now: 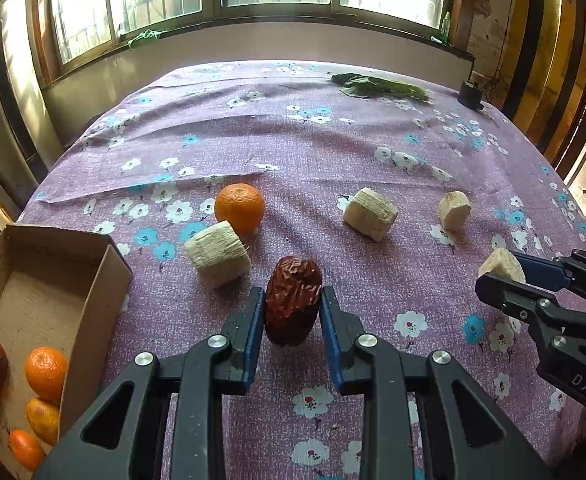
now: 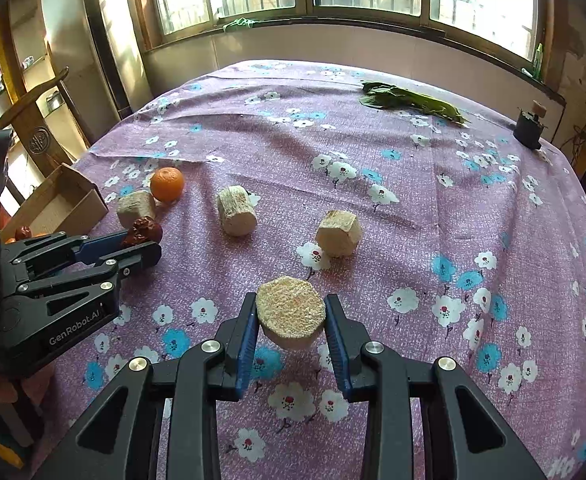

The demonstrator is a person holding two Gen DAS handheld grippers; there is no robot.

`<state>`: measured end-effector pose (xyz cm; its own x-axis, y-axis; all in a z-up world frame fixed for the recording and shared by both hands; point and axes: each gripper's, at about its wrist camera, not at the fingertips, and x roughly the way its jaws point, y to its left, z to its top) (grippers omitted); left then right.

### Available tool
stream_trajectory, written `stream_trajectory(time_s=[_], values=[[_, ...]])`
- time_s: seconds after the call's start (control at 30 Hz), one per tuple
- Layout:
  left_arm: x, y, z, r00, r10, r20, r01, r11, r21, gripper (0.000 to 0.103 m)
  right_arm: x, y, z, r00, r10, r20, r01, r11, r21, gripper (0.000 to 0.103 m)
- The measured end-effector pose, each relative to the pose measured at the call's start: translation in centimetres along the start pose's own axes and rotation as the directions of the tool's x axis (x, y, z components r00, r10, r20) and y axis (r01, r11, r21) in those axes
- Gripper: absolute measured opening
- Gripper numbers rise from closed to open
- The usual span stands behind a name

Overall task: Organize fruits
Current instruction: 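Carry the date and yam slice into the box and open both tools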

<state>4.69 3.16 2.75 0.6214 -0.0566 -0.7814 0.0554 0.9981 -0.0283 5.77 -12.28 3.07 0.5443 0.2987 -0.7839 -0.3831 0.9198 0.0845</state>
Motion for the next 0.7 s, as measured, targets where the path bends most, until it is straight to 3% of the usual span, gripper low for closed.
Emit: stream_trajectory(time_s=[0.7], values=[[-7.1, 5.8, -3.8, 0.995, 0.085, 0.043, -0.081, 0.993, -0.089, 0.027, -2.0, 7.2, -0.7, 0.993, 0.114, 0.007, -0.113, 0.989, -0.098, 0.035]])
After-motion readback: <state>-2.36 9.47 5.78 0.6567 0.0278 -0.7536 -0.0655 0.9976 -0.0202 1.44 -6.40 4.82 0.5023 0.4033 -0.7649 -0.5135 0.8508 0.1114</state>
